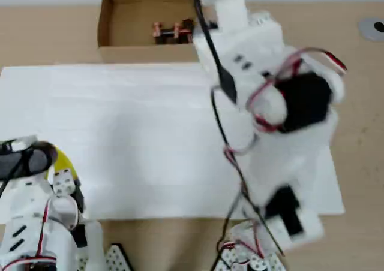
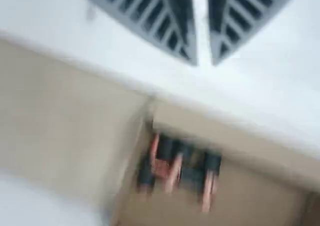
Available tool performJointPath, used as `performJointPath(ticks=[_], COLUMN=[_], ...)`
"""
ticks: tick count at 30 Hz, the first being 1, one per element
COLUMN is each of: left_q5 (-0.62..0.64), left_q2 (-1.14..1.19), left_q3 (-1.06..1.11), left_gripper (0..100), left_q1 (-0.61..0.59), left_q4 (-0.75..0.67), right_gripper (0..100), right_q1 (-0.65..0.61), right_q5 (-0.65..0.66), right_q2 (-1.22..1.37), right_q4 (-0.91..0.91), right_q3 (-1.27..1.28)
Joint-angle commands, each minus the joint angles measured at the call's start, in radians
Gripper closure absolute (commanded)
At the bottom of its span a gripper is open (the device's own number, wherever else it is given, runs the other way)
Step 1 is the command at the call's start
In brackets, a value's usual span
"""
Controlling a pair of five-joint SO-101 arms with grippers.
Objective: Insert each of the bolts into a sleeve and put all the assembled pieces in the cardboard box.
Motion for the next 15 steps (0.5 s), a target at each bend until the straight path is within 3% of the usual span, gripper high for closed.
performJointPath(ticks=[1, 6, 15], left_q5=[-0.009, -0.003, -0.002], left_q2=[-0.004, -0.004, -0.004], left_q3=[0.029, 0.101, 0.377], left_gripper=[99, 99, 99], left_q1=[-0.014, -0.009, -0.014], left_q4=[-0.015, -0.009, -0.015], right_gripper=[98.8, 98.8, 98.8], right_q1=[0.015, 0.016, 0.018], right_q5=[-0.023, -0.086, -0.084], right_q2=[-0.297, -0.619, -1.214], right_q4=[0.003, -0.101, -0.485], right_q3=[0.475, 1.081, 1.979])
